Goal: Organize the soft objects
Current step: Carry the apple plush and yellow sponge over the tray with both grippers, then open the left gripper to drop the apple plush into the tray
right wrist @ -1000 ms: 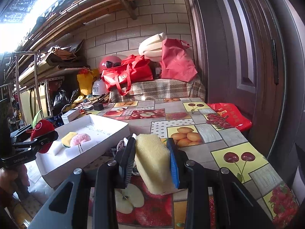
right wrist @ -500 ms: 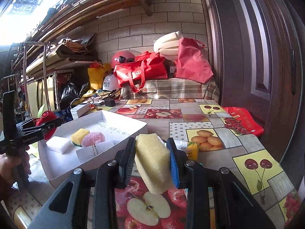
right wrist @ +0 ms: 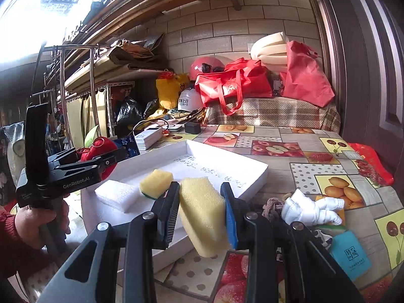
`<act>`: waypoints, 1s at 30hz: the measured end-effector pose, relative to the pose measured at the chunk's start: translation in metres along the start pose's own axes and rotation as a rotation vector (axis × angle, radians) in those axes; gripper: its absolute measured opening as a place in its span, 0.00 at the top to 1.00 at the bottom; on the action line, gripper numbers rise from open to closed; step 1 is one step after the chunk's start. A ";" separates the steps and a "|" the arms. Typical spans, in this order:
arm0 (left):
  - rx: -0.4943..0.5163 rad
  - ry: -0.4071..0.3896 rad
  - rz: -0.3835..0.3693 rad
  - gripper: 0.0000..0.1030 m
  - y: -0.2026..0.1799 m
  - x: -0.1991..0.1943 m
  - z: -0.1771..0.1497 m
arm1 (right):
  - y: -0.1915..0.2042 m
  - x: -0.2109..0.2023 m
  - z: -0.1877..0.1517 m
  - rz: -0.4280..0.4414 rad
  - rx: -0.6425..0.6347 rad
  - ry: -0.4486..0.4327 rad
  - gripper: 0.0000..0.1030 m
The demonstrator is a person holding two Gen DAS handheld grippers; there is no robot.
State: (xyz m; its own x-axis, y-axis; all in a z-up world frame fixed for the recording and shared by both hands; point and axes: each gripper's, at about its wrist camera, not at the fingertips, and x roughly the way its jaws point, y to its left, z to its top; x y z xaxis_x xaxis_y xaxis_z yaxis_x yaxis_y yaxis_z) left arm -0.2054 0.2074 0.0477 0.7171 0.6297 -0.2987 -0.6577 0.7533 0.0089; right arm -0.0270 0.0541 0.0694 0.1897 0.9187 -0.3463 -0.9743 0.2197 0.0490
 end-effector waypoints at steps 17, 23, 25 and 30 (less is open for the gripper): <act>0.020 0.020 -0.014 0.38 -0.002 0.004 0.000 | 0.035 0.088 0.011 0.039 -0.213 0.171 0.68; 0.027 0.046 -0.007 0.38 -0.004 0.011 0.000 | 0.011 0.104 0.021 -0.042 -0.116 0.163 0.68; 0.025 0.045 0.001 0.38 -0.005 0.014 0.001 | 0.014 0.097 0.020 -0.037 -0.129 0.130 0.68; 0.016 0.048 0.015 0.38 -0.004 0.017 0.001 | 0.019 0.093 0.020 0.006 -0.076 0.125 0.68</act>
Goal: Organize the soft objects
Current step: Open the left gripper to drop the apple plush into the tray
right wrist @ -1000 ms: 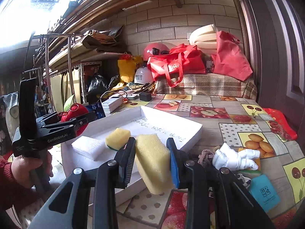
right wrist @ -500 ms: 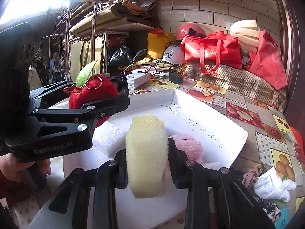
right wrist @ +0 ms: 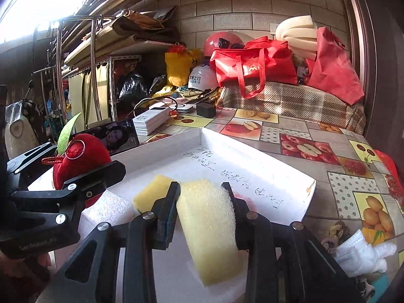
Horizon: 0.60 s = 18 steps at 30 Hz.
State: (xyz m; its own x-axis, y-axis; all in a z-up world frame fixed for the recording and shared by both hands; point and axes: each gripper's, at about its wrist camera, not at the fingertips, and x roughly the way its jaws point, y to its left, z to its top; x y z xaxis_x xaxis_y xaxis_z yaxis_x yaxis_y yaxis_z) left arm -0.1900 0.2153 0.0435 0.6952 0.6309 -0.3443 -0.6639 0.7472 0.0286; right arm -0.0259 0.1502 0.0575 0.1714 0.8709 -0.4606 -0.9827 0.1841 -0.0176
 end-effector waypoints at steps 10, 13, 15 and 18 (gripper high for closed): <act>-0.039 -0.022 0.038 0.00 0.007 -0.005 -0.001 | -0.021 -0.001 0.001 -0.070 0.118 -0.018 0.00; -0.026 -0.022 0.045 0.00 0.005 -0.005 -0.001 | -0.021 -0.003 0.001 -0.079 0.125 -0.022 0.00; -0.027 -0.028 0.044 0.00 0.006 -0.007 -0.001 | -0.019 -0.004 0.000 -0.095 0.113 -0.029 0.00; -0.035 -0.028 0.041 0.00 0.007 -0.006 0.000 | -0.017 -0.005 0.000 -0.101 0.106 -0.032 0.00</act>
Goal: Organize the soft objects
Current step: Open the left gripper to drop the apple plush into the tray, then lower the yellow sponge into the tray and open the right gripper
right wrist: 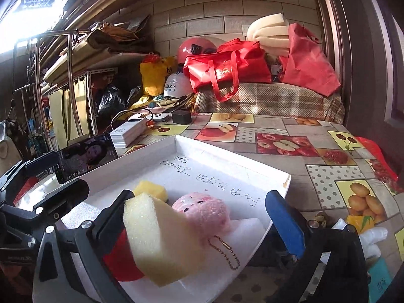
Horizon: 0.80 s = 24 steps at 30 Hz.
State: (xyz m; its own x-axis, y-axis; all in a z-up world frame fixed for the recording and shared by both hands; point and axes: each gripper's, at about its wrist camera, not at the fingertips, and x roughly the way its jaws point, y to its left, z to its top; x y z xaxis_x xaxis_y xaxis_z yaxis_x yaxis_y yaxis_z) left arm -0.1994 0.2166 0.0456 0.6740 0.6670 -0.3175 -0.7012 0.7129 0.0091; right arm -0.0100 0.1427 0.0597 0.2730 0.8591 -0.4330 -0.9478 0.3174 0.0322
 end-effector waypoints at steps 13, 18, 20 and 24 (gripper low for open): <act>-0.004 -0.008 -0.001 0.00 0.002 0.000 0.001 | -0.007 0.000 0.000 -0.001 0.028 -0.004 0.00; -0.020 -0.026 -0.004 0.00 0.001 -0.004 0.004 | -0.010 -0.001 -0.001 -0.002 0.044 -0.007 0.00; -0.031 -0.032 -0.001 0.00 0.003 -0.006 0.004 | -0.011 -0.002 -0.001 -0.004 0.050 -0.011 0.00; -0.029 -0.034 0.003 0.00 0.003 -0.007 0.004 | -0.014 -0.006 -0.001 -0.020 0.069 -0.031 0.00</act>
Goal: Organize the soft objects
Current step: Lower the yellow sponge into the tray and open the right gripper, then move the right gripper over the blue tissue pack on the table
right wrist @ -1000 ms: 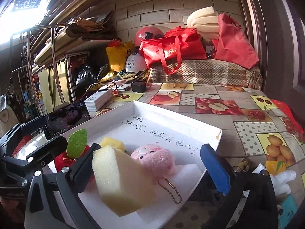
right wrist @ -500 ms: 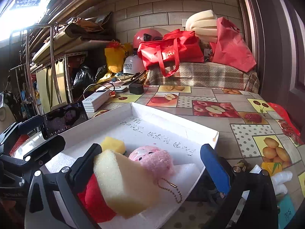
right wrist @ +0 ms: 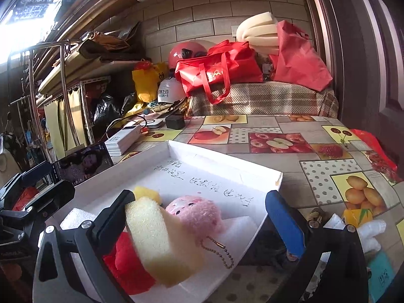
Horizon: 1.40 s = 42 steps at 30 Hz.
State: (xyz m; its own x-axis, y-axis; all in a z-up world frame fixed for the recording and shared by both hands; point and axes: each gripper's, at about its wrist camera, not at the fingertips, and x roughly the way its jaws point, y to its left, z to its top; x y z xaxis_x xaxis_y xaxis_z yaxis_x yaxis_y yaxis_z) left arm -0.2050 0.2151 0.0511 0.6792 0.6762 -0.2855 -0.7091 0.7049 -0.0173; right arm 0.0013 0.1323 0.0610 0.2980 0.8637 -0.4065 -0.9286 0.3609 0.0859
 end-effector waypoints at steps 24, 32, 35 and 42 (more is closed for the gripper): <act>0.036 0.006 -0.041 0.00 -0.018 -0.007 -0.004 | -0.008 -0.033 -0.009 -0.018 -0.009 -0.046 0.00; 0.038 0.006 -0.042 0.00 -0.018 -0.007 -0.004 | -0.021 -0.068 -0.020 -0.039 -0.001 -0.084 0.00; 0.037 0.006 -0.042 0.00 -0.018 -0.007 -0.004 | -0.033 -0.102 -0.023 -0.097 0.021 -0.197 0.00; 0.041 0.006 -0.062 0.00 -0.019 -0.008 -0.004 | -0.115 -0.152 -0.032 -0.285 0.242 -0.224 0.00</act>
State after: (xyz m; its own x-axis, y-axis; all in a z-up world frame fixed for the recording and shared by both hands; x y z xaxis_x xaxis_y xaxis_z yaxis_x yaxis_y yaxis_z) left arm -0.1979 0.1950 0.0495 0.7204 0.6299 -0.2904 -0.6572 0.7537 0.0044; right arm 0.0562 -0.0521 0.0843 0.6006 0.7628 -0.2394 -0.7314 0.6452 0.2207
